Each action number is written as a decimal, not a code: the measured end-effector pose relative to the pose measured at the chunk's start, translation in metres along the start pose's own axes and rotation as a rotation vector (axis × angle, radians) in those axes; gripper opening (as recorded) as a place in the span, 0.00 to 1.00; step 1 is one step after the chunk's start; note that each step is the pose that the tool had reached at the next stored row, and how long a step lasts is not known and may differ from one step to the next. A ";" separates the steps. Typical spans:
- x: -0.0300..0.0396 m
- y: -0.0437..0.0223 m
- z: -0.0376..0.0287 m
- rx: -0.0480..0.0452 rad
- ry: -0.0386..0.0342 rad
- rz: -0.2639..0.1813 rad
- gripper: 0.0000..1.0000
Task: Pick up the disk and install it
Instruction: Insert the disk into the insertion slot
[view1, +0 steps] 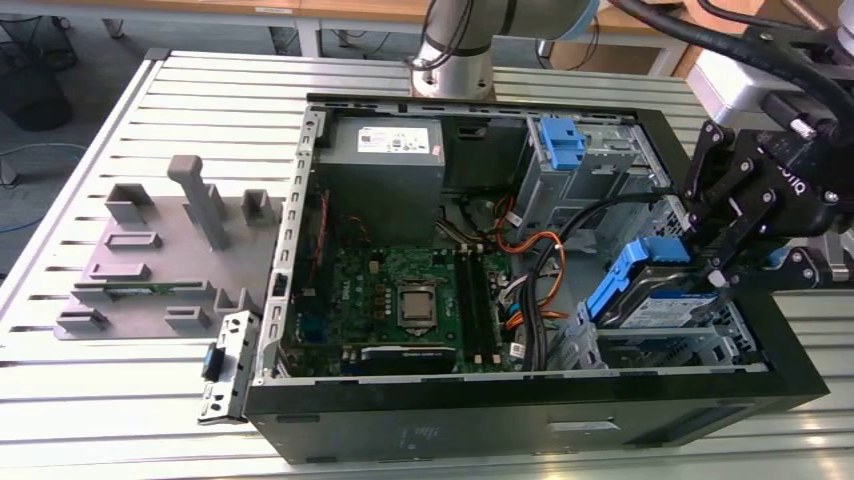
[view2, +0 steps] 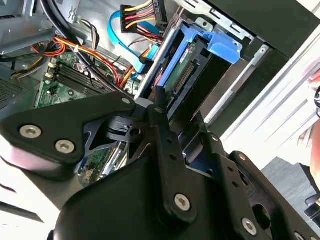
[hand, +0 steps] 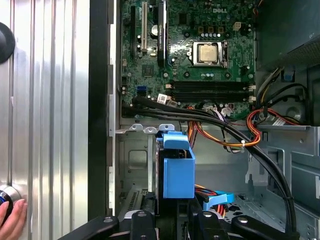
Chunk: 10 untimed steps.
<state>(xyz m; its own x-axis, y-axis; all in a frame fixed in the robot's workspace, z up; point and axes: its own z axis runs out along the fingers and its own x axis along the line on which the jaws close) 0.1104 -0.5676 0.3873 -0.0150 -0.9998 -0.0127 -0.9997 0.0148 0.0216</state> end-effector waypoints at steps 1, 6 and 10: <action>0.0000 0.0000 0.0018 0.0000 0.0000 0.000 0.35; 0.0001 -0.0001 0.0108 0.0000 0.0000 0.000 0.35; 0.0003 -0.0001 0.0181 0.0000 0.0002 0.000 0.35</action>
<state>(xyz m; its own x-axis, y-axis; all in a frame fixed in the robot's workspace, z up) 0.1102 -0.5676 0.3693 -0.0150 -0.9998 -0.0124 -0.9997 0.0148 0.0216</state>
